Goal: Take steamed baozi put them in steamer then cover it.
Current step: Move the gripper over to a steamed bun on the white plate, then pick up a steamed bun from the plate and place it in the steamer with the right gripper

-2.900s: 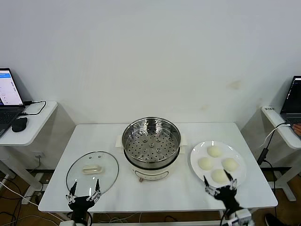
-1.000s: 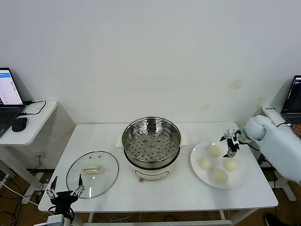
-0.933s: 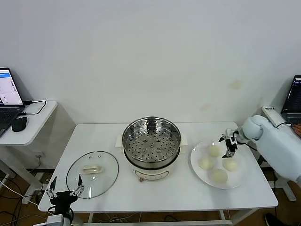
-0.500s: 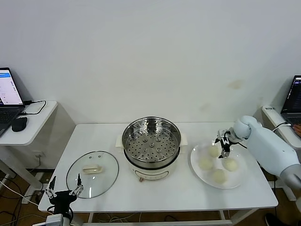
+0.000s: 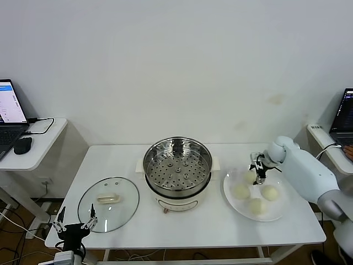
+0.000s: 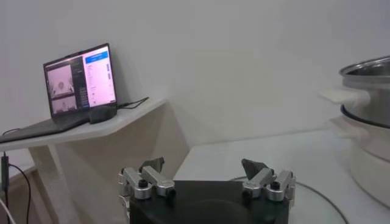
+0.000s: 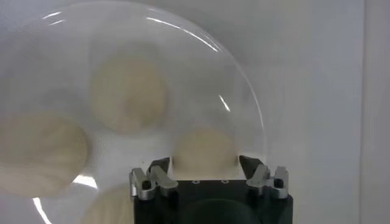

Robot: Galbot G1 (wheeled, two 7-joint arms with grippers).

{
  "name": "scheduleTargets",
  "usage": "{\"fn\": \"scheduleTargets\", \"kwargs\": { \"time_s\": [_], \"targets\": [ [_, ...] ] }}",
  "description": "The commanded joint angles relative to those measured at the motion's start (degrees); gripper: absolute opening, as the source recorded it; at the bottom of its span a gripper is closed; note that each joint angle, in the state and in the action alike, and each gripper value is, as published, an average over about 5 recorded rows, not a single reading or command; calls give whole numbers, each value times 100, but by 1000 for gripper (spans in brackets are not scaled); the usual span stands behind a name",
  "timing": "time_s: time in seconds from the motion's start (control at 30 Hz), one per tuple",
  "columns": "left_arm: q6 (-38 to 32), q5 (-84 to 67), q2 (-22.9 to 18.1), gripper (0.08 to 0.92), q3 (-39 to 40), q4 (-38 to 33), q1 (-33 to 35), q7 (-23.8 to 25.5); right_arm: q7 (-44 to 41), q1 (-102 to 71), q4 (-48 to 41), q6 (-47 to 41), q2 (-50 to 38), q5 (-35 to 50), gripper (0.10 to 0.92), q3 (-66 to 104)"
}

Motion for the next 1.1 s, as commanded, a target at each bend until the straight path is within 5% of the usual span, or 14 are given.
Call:
{"fn": "scheduleTargets", "kwargs": {
  "time_s": [0.03,0.5,0.83,1.1],
  "targets": [
    [-3,1,-6,823,-3,16,-7,2,9,6,-87,4,64,-64,637,-3],
    [9,16,4,823,64,24,-62,-9,-30,330,845,-175,-477,660,538,-390],
    [25,3,50,823,199,3,-195,-3,-42,2199,2619,-616,-1397,2589,526,-1884],
    [25,-43,116,823,239,-29,-254,5,64,4072,2973,-546,-927,3698,533,-3370]
  ]
}}
